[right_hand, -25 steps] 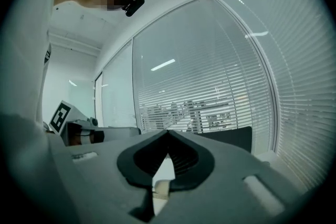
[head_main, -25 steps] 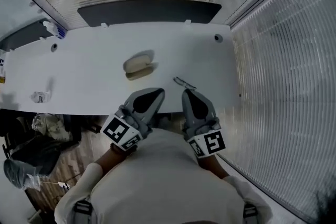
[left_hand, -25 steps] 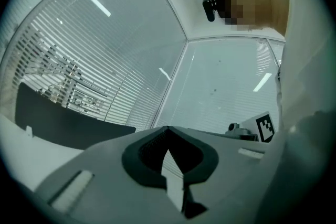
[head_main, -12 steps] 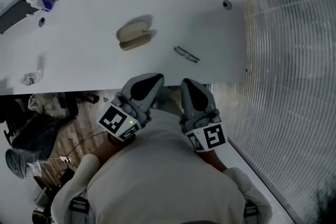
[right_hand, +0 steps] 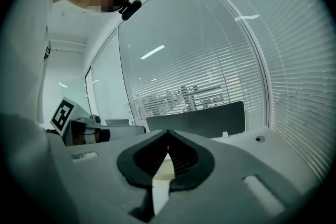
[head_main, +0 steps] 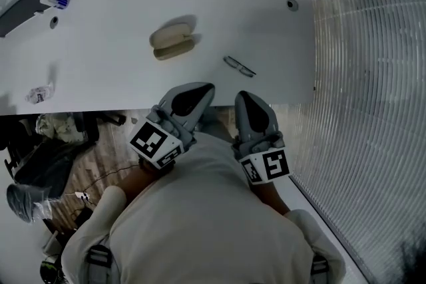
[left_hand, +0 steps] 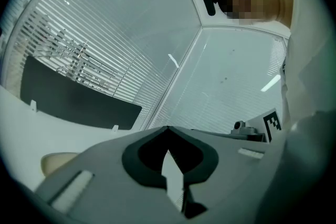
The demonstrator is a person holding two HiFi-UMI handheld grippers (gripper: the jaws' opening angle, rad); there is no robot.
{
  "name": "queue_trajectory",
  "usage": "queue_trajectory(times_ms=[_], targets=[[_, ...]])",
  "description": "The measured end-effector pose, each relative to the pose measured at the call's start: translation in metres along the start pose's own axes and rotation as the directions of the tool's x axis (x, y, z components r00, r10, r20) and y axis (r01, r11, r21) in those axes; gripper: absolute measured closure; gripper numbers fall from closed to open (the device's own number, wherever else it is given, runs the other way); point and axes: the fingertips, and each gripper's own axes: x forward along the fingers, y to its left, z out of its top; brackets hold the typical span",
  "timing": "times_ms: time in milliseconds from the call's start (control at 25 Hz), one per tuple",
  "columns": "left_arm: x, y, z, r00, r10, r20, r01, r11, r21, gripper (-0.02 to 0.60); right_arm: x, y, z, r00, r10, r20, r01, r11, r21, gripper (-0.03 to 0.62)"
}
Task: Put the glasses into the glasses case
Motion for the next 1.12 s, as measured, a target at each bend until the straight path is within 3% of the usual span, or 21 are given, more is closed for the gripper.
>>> queue_trajectory(times_ms=[440, 680, 1040, 1120], targets=[[0.021, 0.021, -0.035, 0.995, -0.011, -0.104, 0.015, 0.999, 0.044, 0.580, 0.018, -0.020, -0.034, 0.996, 0.007, -0.087, -0.010, 0.999, -0.041, 0.592], [0.040, 0.035, -0.066, 0.986, 0.001, -0.168, 0.002, 1.000, 0.015, 0.580, 0.026, -0.044, -0.059, 0.988, -0.020, -0.150, 0.009, 0.997, -0.075, 0.592], [0.069, 0.062, -0.134, 0.952, 0.022, -0.305, -0.033, 0.999, -0.032, 0.580, 0.044, -0.073, -0.124, 0.949, -0.012, -0.315, -0.046, 0.983, -0.177, 0.589], [0.075, 0.069, -0.152, 0.937, 0.034, -0.348, -0.047, 0.998, -0.030, 0.580, 0.049, -0.078, -0.139, 0.936, -0.004, -0.352, -0.072, 0.976, -0.203, 0.542]])
